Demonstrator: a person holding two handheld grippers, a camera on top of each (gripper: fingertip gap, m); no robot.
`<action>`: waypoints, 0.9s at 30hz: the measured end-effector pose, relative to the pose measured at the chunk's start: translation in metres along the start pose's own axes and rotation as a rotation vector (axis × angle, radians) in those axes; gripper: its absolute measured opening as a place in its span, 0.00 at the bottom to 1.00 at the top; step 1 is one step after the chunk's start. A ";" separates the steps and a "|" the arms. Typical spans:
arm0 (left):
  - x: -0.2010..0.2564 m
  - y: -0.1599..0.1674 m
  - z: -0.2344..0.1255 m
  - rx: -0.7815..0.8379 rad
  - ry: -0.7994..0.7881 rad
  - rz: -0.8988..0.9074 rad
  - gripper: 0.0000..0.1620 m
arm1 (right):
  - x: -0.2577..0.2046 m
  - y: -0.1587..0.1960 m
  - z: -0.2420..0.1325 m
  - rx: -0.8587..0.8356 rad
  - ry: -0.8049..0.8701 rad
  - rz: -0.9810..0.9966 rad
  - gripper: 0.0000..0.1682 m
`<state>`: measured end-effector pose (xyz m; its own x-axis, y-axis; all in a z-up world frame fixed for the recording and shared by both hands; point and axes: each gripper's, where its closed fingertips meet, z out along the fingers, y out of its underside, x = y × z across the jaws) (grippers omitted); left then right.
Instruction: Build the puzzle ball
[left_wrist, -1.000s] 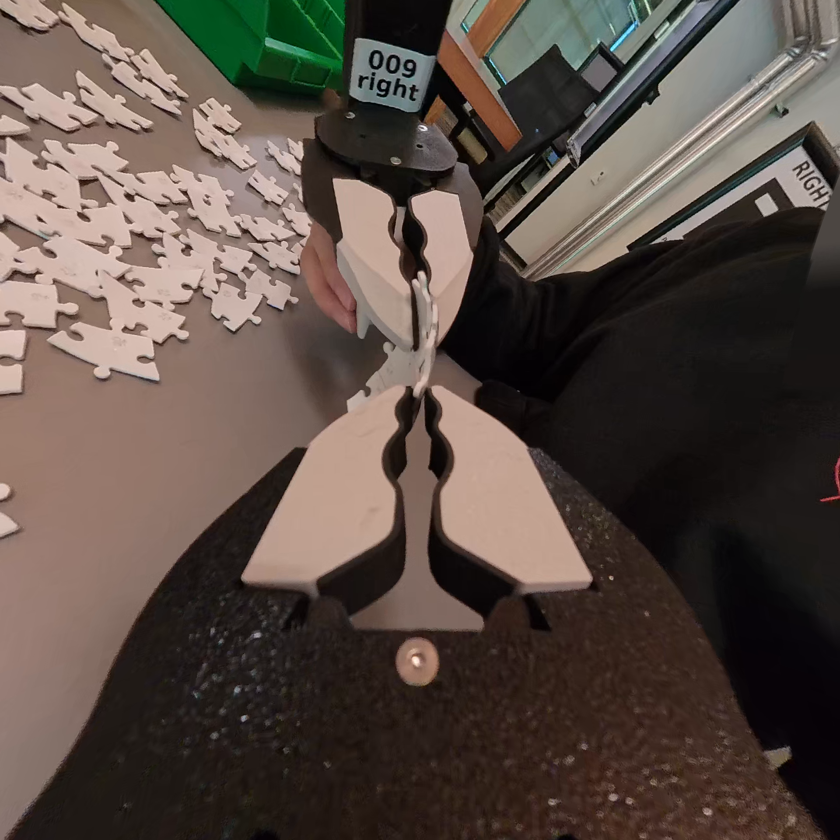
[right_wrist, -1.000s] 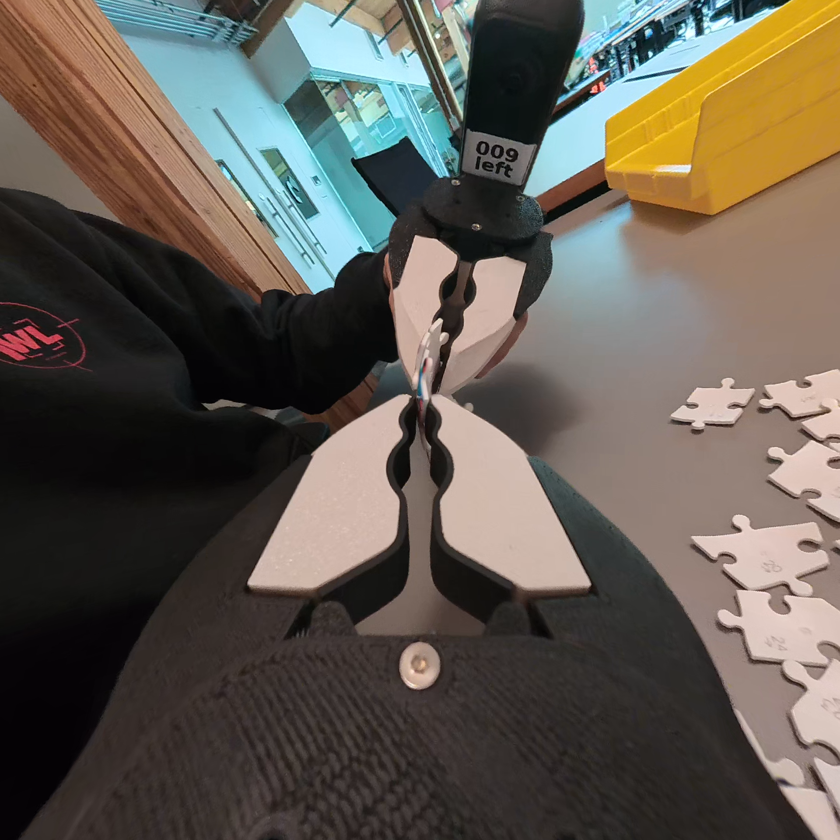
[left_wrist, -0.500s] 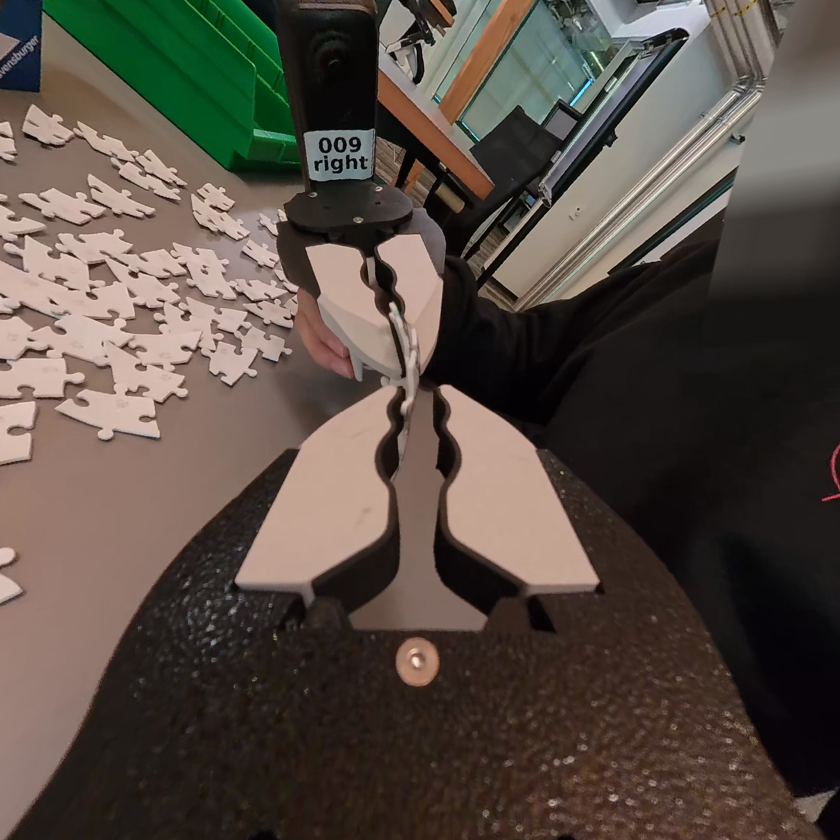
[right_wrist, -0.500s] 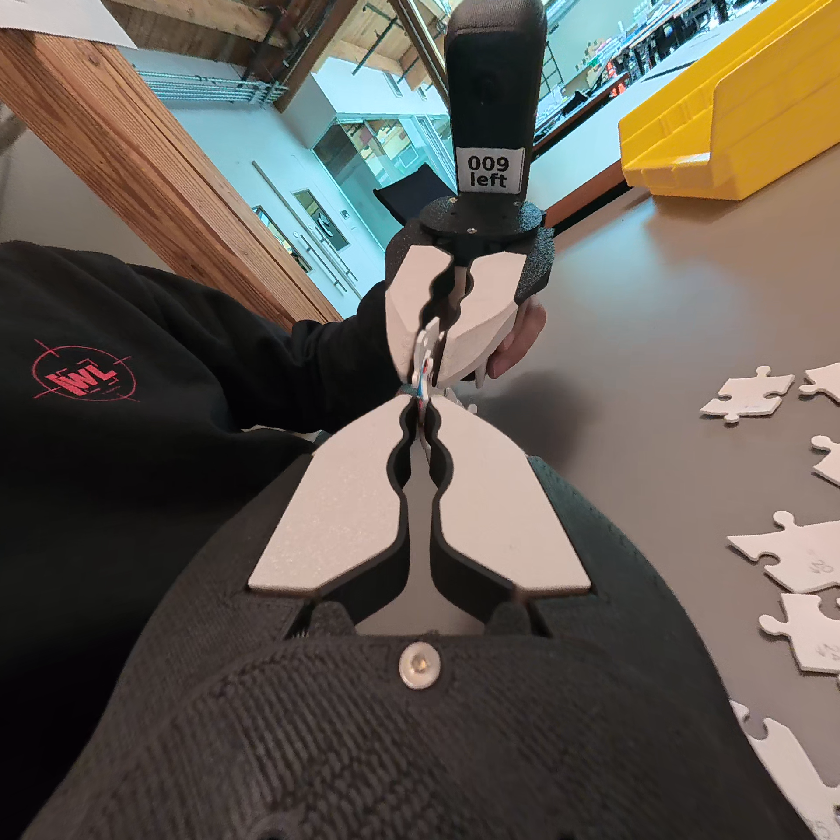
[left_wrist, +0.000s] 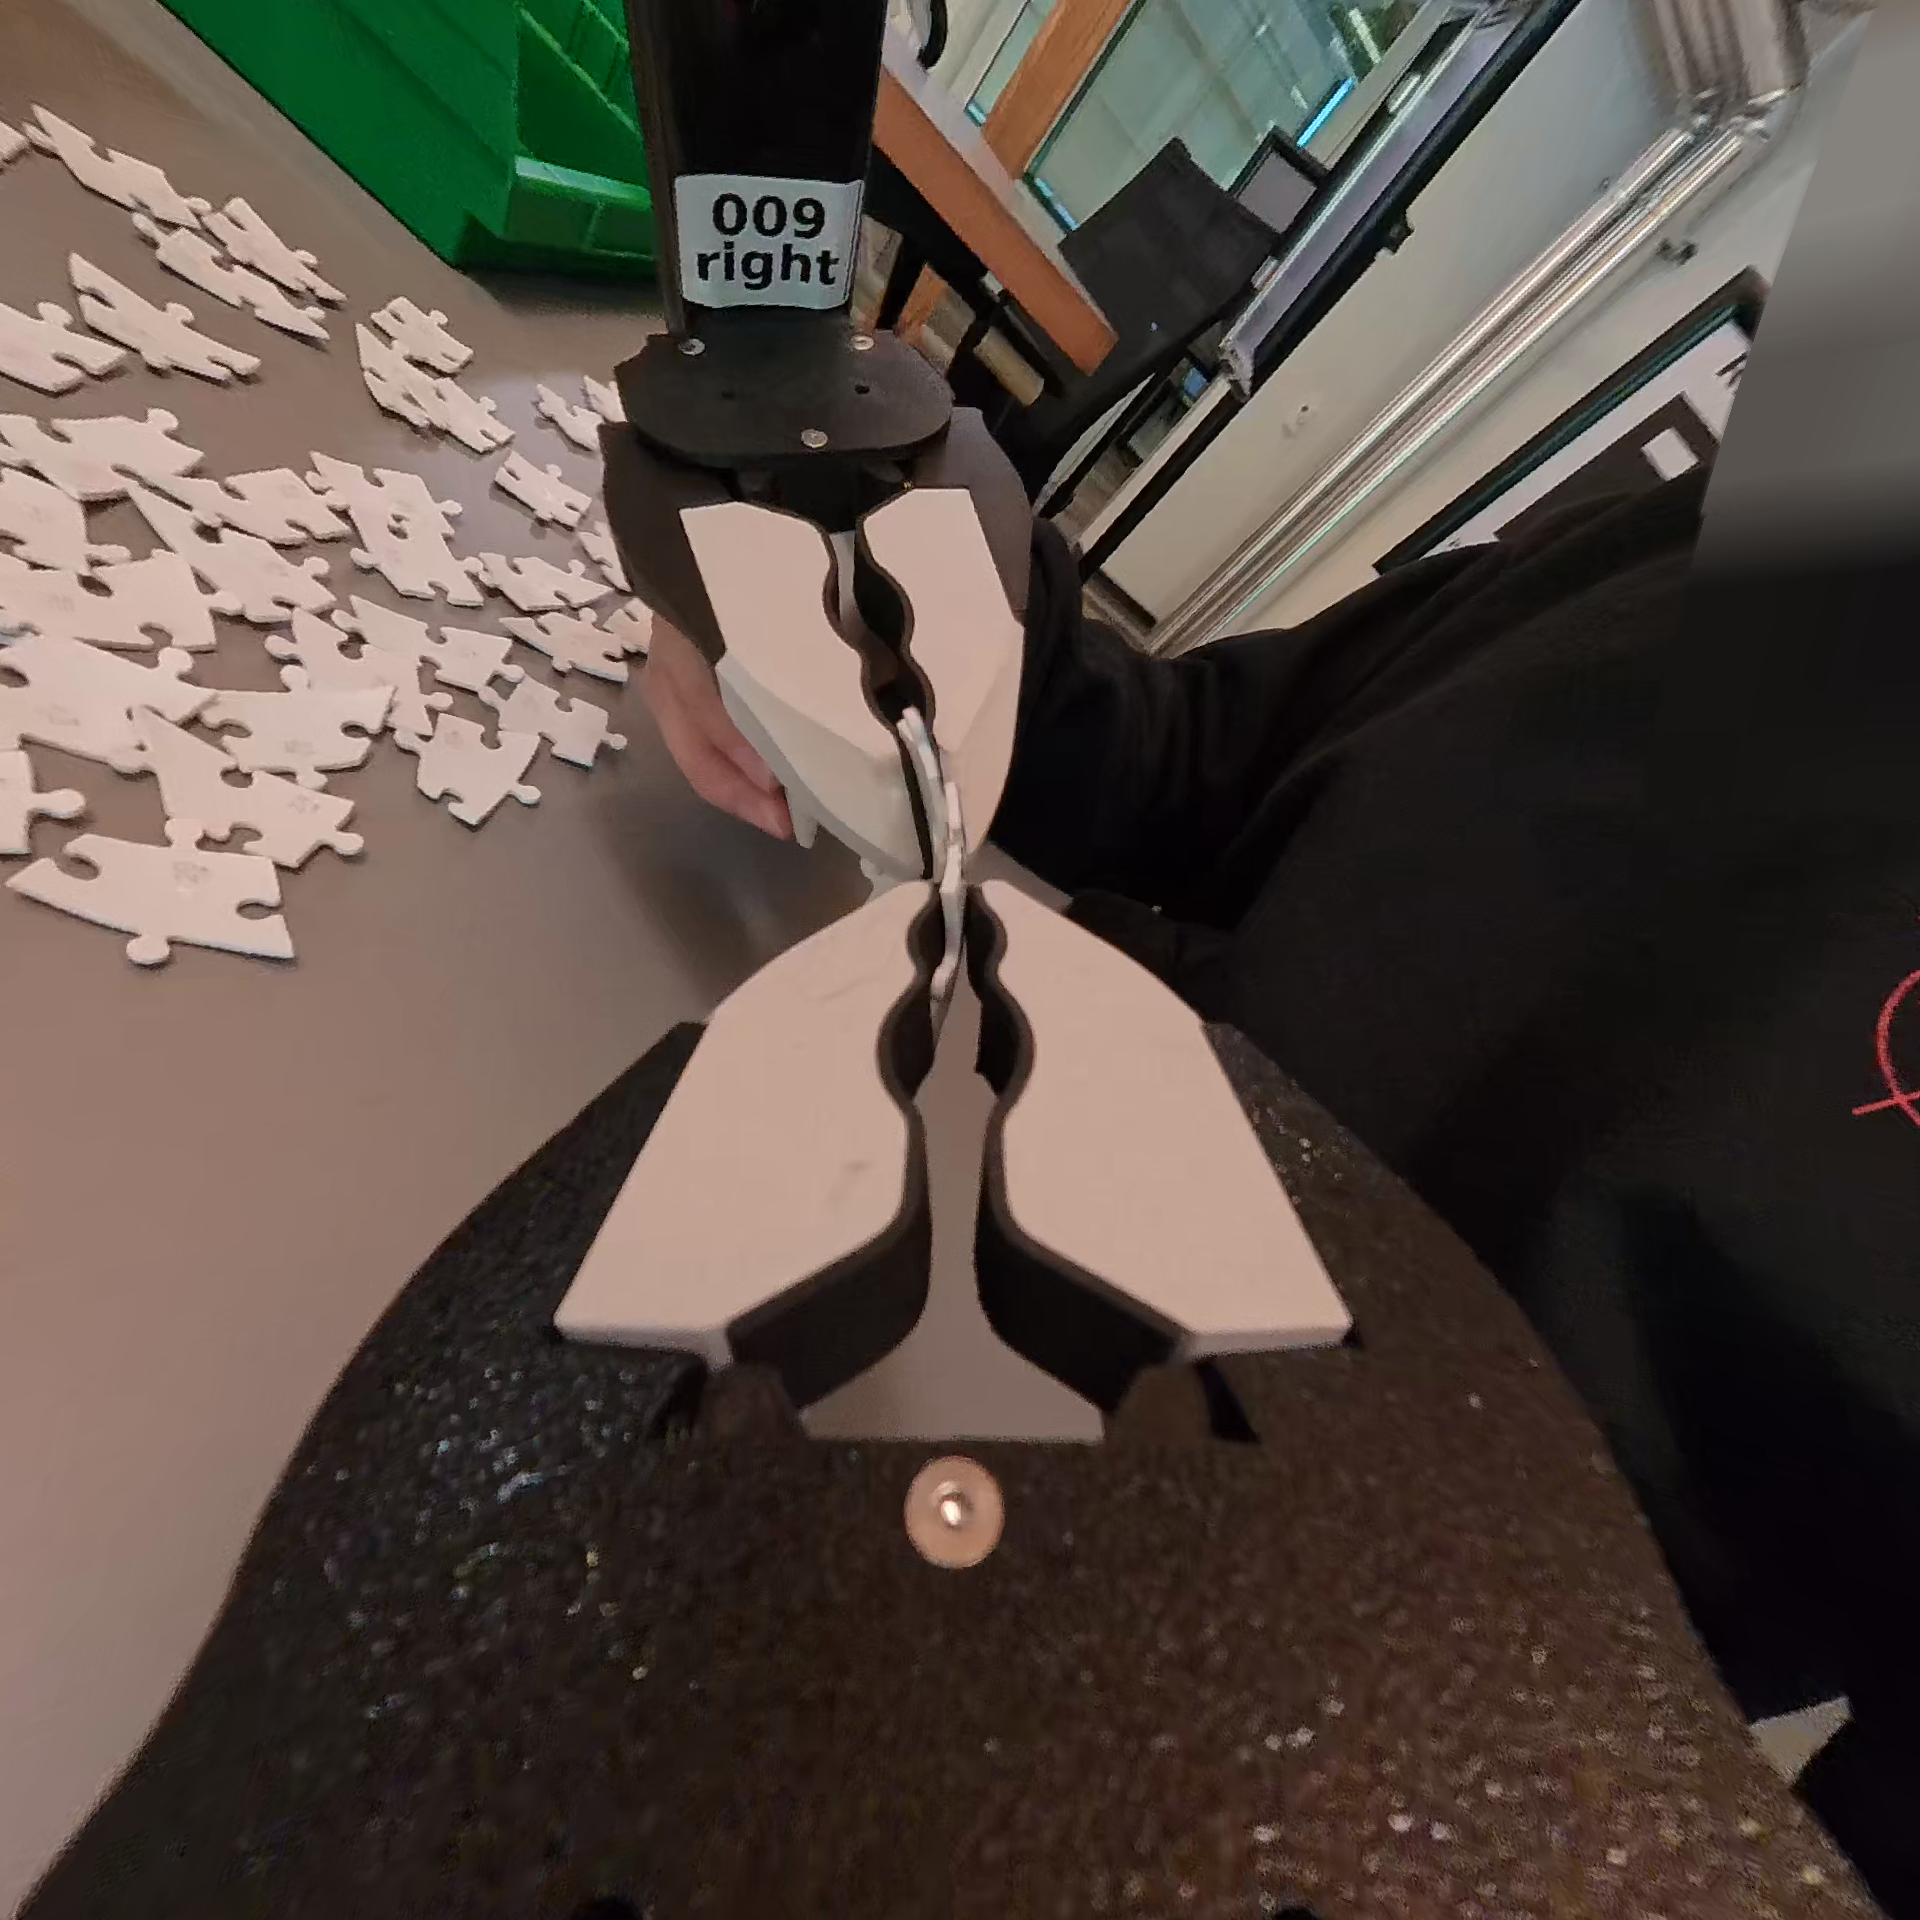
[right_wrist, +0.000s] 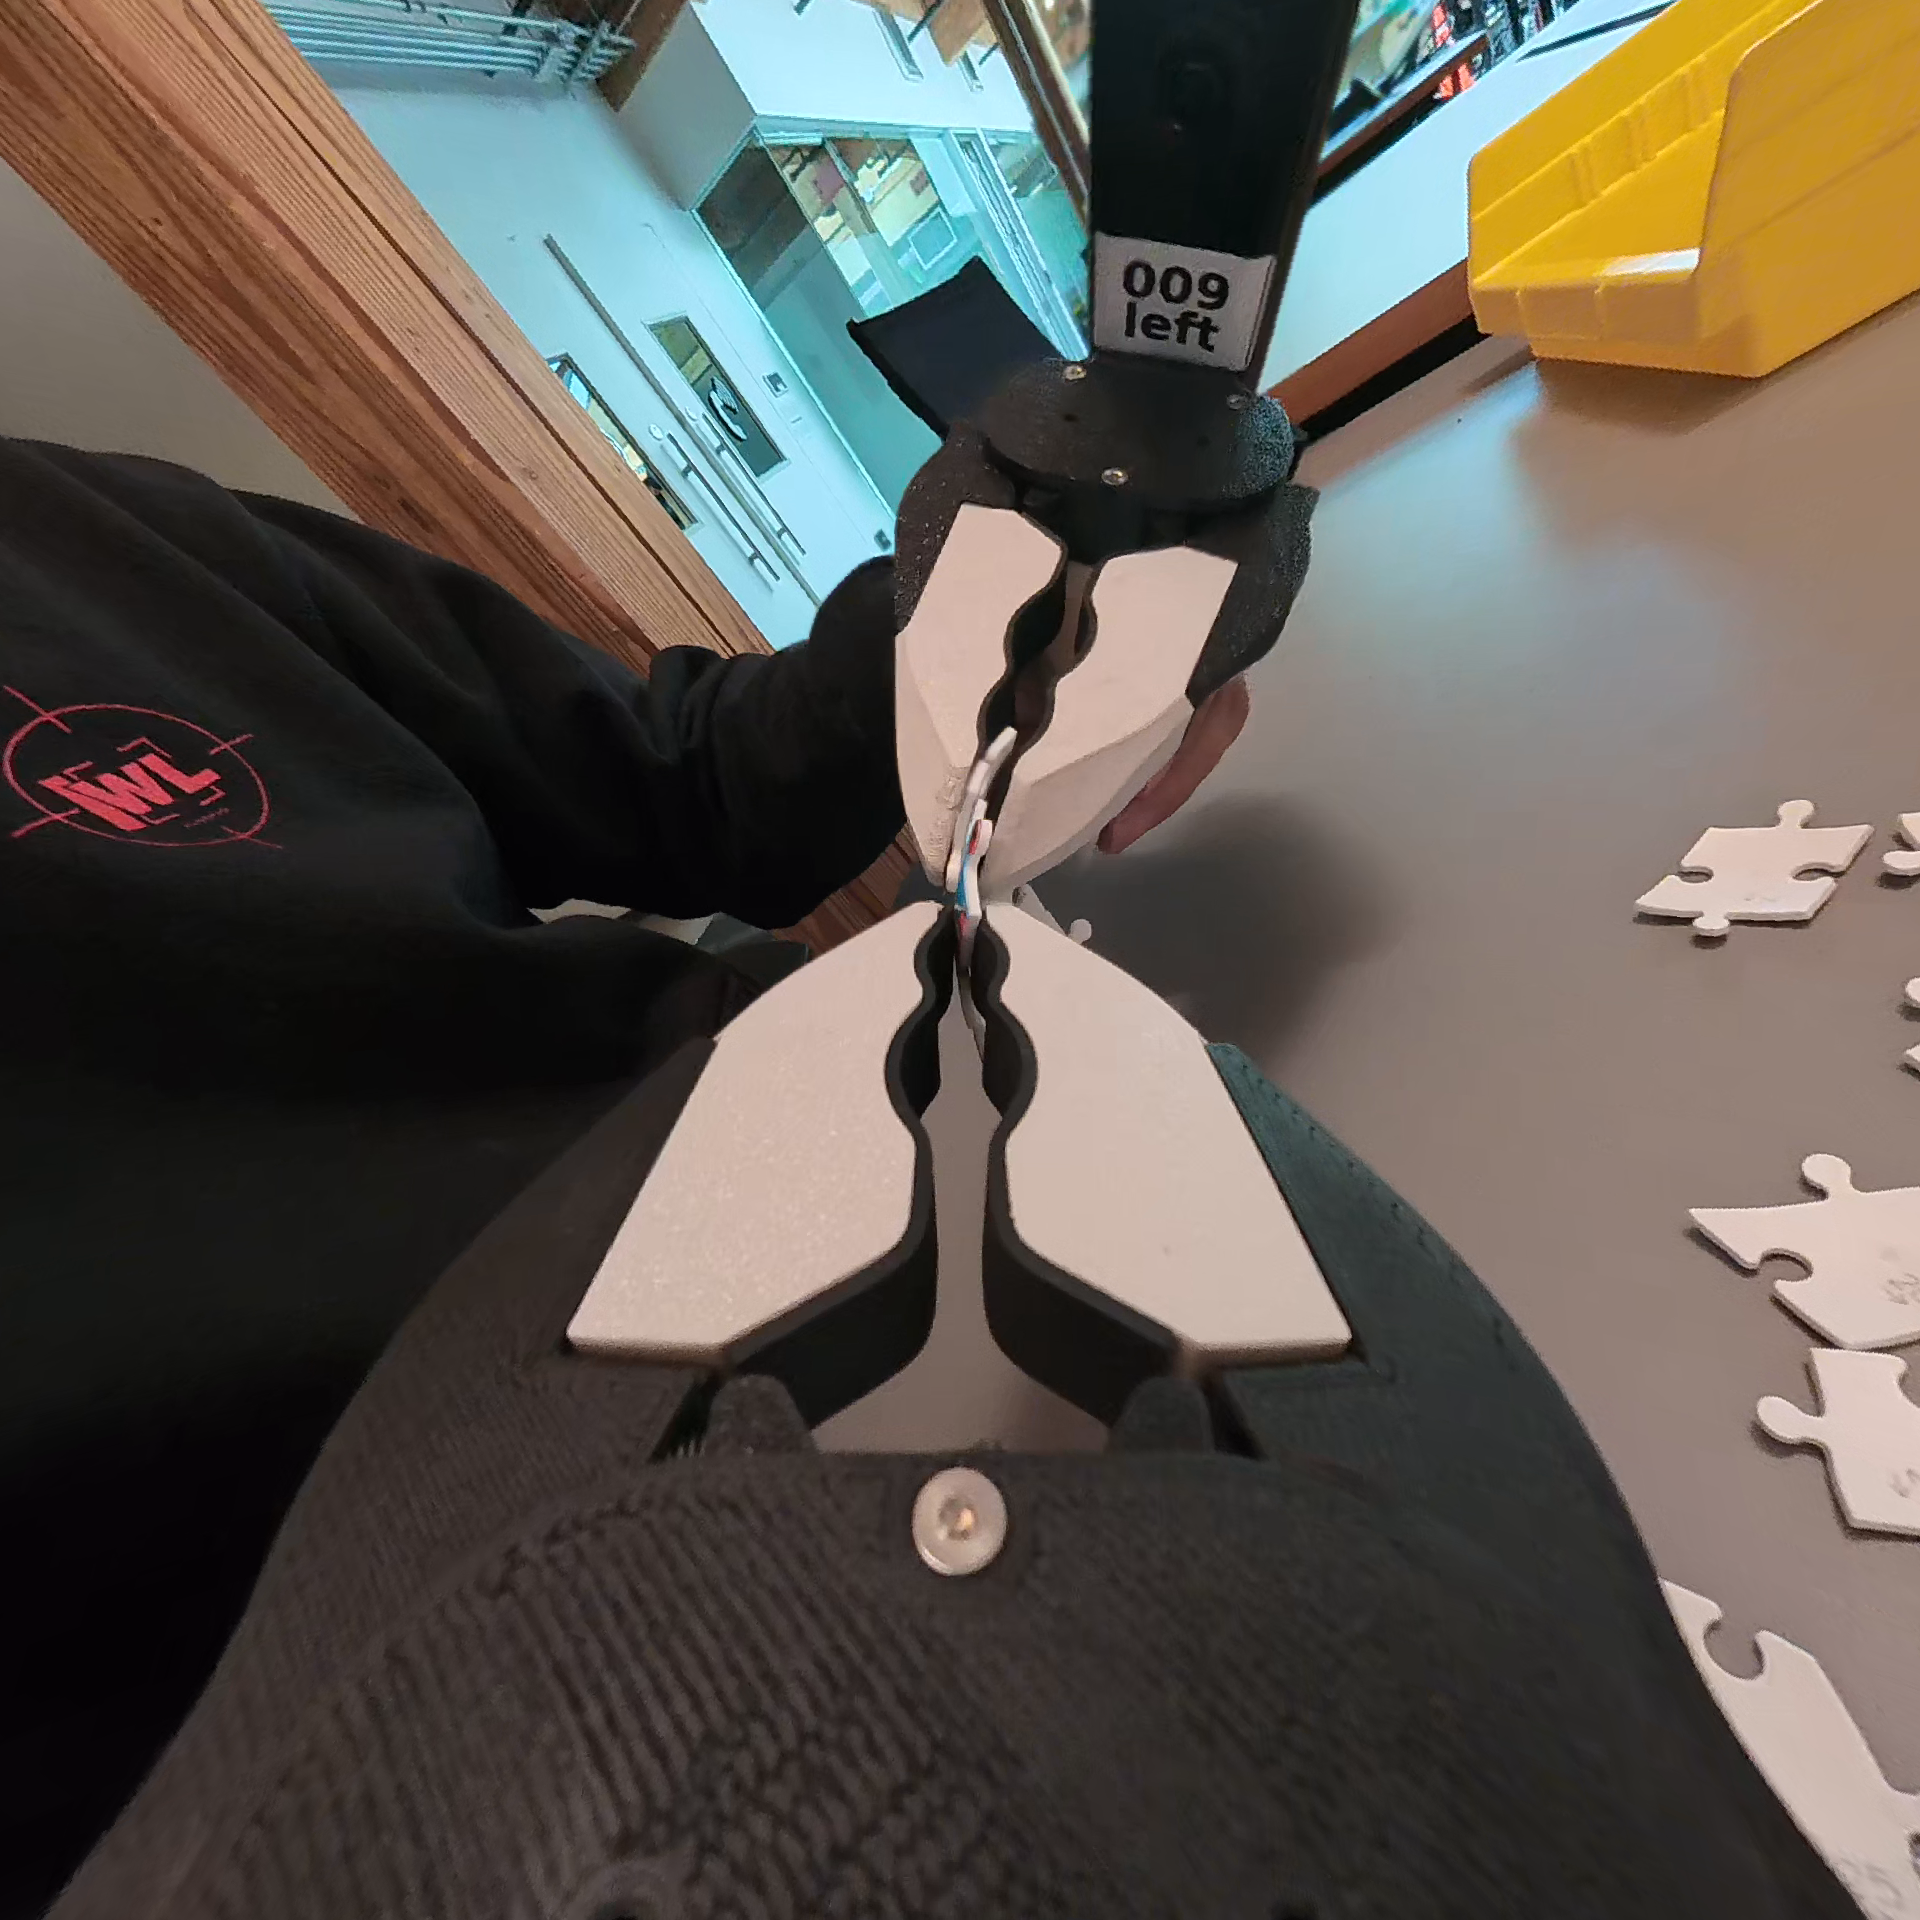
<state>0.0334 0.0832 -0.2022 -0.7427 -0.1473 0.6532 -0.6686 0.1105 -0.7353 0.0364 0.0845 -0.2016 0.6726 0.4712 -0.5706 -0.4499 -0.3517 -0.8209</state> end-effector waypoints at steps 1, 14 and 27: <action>0.000 0.001 0.000 0.003 0.008 -0.021 0.01 | 0.001 0.001 0.000 -0.005 0.009 -0.001 0.02; -0.008 0.009 0.001 -0.060 -0.018 -0.082 0.02 | 0.007 0.009 0.002 -0.054 0.039 0.011 0.02; -0.004 -0.002 0.001 -0.029 -0.055 0.071 0.08 | 0.007 0.004 0.000 -0.022 0.035 0.031 0.02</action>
<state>0.0376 0.0824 -0.2038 -0.7855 -0.1921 0.5883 -0.6160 0.1513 -0.7731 0.0393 0.0860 -0.2093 0.6790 0.4312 -0.5942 -0.4583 -0.3834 -0.8018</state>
